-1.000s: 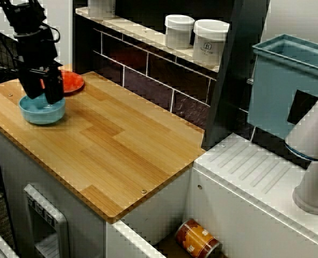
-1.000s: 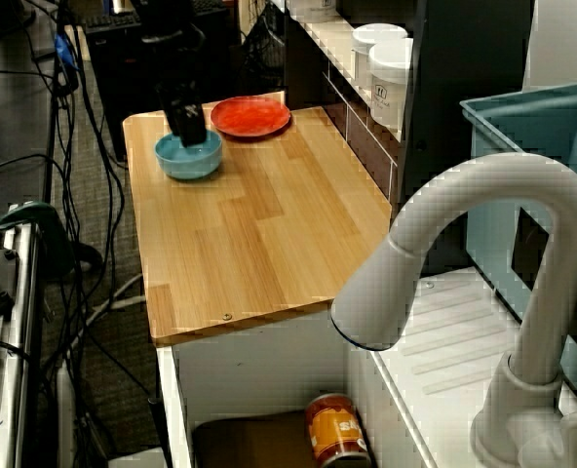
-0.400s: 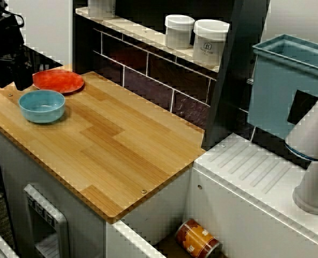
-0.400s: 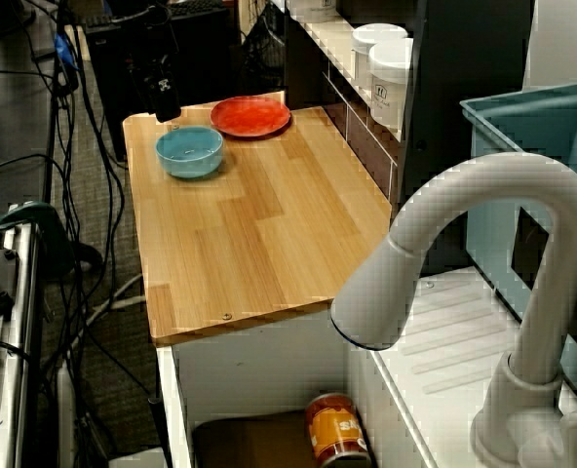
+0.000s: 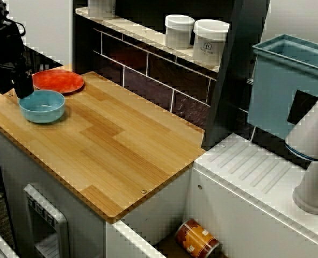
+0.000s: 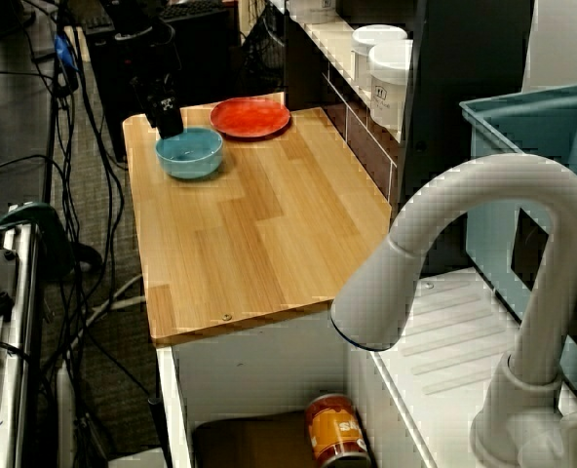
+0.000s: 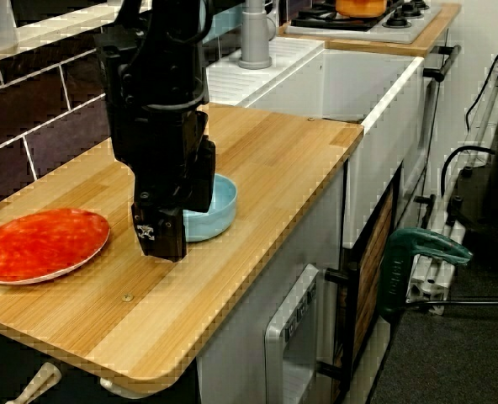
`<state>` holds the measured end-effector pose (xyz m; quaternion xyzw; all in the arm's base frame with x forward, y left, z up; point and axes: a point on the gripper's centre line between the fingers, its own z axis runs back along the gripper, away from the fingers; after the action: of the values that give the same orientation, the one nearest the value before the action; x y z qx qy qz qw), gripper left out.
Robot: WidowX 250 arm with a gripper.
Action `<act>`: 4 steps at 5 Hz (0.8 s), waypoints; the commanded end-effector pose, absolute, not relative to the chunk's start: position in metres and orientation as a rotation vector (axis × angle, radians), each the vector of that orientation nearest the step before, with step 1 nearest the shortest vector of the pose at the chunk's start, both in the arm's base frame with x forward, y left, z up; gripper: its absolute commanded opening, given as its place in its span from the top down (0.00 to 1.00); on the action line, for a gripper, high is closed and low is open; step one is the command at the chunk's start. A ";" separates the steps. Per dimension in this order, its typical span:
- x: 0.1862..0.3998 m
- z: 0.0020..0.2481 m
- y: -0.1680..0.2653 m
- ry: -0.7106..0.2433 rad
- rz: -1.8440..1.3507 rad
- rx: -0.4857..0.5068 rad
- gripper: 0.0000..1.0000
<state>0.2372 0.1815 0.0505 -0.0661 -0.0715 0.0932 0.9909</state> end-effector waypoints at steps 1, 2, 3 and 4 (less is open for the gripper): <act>0.252 0.052 0.174 -0.149 0.191 -0.111 0.00; 0.256 0.040 0.171 -0.138 0.192 -0.091 0.00; 0.254 0.039 0.163 -0.119 0.167 -0.105 0.00; 0.248 0.038 0.142 -0.102 0.123 -0.107 0.00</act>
<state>0.2444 0.1399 0.0267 -0.0657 -0.0338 0.0657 0.9951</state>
